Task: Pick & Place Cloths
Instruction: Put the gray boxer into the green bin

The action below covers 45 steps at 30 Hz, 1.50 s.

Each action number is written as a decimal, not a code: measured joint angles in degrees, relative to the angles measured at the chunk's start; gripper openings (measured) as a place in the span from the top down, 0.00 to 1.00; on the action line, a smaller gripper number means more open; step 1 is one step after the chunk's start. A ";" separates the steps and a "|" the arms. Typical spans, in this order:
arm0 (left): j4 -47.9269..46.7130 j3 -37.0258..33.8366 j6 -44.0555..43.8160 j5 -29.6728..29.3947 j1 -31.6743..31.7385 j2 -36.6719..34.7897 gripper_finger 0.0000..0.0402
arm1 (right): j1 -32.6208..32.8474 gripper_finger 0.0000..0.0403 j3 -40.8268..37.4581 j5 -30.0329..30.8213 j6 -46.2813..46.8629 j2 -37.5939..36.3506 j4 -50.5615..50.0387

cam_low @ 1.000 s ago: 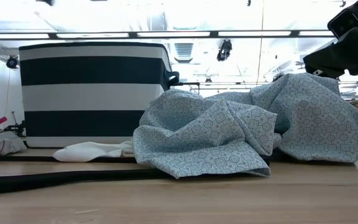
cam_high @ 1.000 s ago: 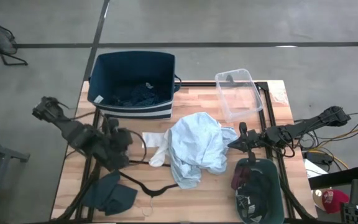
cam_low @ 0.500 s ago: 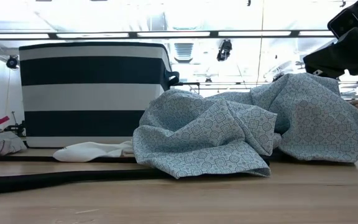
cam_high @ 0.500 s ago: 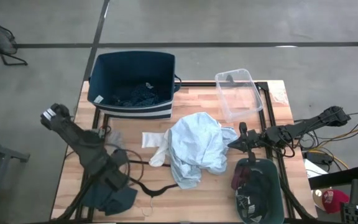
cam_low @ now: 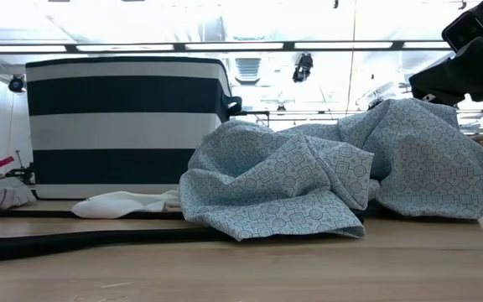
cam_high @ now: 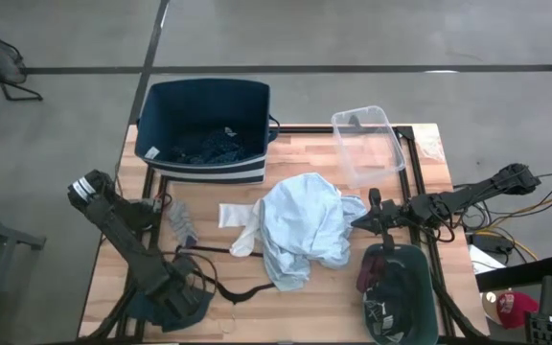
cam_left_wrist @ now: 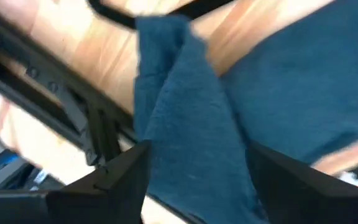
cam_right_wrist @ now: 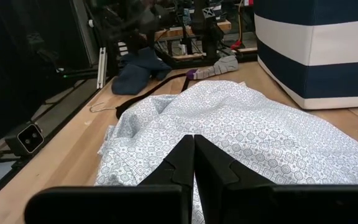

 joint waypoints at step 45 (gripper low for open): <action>6.33 2.99 14.06 -19.00 1.06 -5.83 0.98 | 0.00 0.98 0.00 -0.02 -2.38 0.00 -0.13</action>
